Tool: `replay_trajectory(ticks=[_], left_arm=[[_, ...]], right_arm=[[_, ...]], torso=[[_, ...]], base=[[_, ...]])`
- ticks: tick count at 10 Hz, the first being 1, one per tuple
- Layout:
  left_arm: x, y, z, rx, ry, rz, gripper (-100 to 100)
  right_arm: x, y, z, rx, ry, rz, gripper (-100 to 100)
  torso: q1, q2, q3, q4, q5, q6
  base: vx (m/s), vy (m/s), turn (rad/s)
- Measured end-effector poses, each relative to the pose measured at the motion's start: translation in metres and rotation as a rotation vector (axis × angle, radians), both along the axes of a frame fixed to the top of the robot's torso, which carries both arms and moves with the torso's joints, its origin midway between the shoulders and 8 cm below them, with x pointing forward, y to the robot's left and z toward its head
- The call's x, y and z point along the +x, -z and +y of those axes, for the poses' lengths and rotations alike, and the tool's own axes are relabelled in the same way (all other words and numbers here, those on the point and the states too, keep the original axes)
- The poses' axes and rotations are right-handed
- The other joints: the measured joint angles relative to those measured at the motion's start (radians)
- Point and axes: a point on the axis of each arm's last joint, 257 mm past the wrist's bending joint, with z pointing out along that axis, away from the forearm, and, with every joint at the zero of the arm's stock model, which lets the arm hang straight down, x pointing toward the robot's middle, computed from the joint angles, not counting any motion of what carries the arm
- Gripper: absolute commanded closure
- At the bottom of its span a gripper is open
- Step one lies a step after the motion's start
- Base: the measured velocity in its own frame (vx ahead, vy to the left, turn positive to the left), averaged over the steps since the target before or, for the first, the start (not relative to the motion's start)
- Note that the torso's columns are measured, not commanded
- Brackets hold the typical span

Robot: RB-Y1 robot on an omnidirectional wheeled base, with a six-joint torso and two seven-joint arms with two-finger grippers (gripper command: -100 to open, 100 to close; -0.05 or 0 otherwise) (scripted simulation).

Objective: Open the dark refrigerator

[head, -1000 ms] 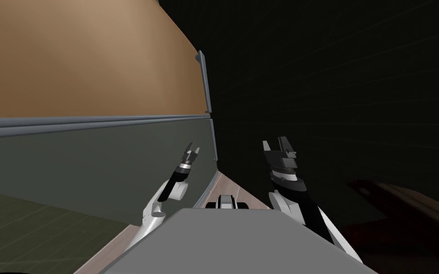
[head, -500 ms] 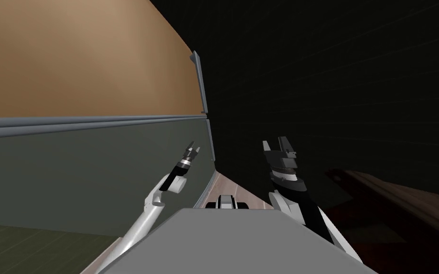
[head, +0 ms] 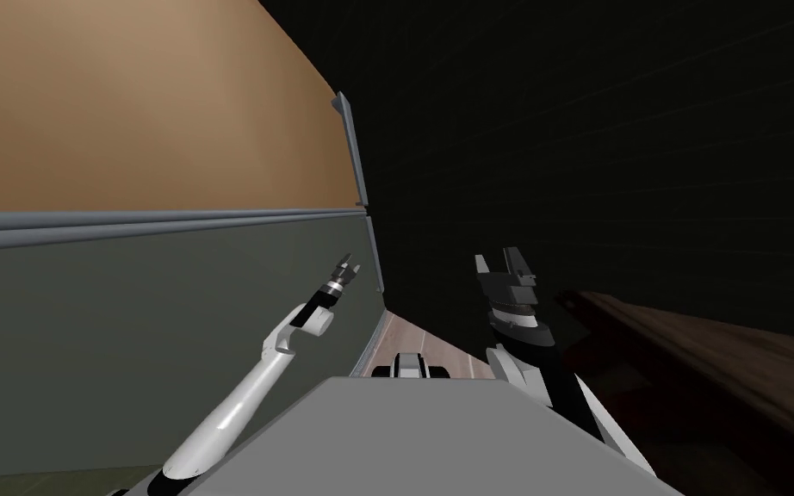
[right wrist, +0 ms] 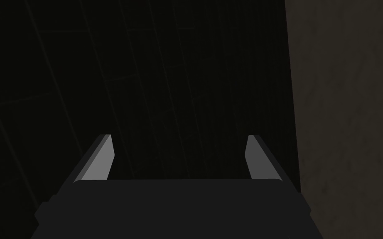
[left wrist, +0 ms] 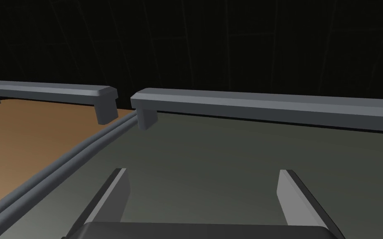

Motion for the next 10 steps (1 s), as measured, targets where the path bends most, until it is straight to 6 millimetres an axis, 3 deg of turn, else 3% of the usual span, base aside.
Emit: replay_trajectory(ticks=[5,10], left_arm=[[0.028,-0.001,0.031,0.023,-0.029,0.091,-100],[0.056,-0.006,0.078,0.041,-0.094,0.175,-100]], right_arm=[[0.0,0.0,0.0,0.0,0.0,0.0,0],[0.0,0.0,0.0,0.0,0.0,0.0,0]], torso=[[0.0,0.0,0.0,0.0,0.0,-0.001],[0.0,0.0,0.0,0.0,0.0,0.0]], base=[[-0.021,0.009,-0.176],[-0.021,0.009,-0.146]])
